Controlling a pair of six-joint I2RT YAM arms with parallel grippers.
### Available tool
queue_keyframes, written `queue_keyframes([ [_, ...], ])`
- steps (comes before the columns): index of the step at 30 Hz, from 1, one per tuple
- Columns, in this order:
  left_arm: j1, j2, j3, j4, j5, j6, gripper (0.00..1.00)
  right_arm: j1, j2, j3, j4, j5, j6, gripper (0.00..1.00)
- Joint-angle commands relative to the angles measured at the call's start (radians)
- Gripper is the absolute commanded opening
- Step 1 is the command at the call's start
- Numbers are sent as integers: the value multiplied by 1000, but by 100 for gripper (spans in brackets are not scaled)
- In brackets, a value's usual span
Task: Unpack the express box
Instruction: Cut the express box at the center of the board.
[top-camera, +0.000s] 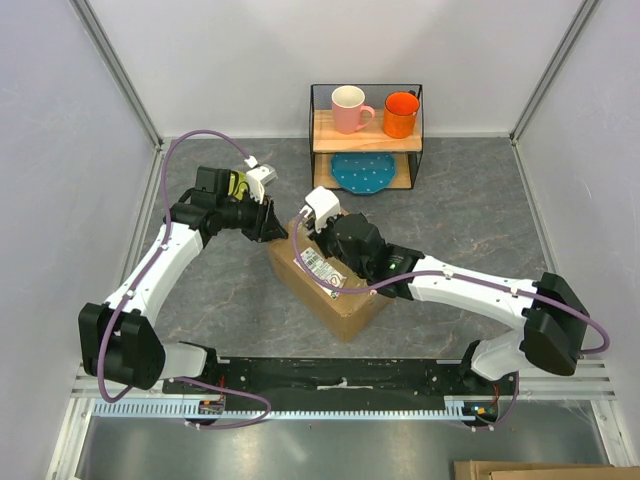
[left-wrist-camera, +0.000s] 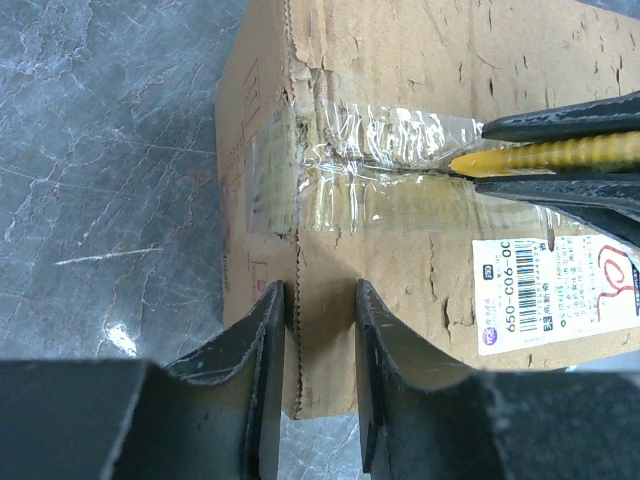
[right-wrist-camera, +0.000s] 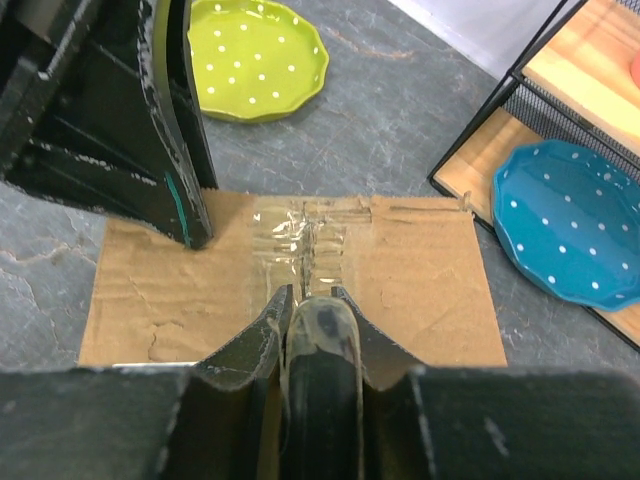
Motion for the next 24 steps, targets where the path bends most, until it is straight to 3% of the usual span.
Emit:
queue_keyframes([
  [1,6,17,-24,-73,-162,45,27,7,-46,-19,-76,52,-7,0],
  [24,5,8,-19,-76,-207,41,25,77,-243,-105,-235,130,84,0],
])
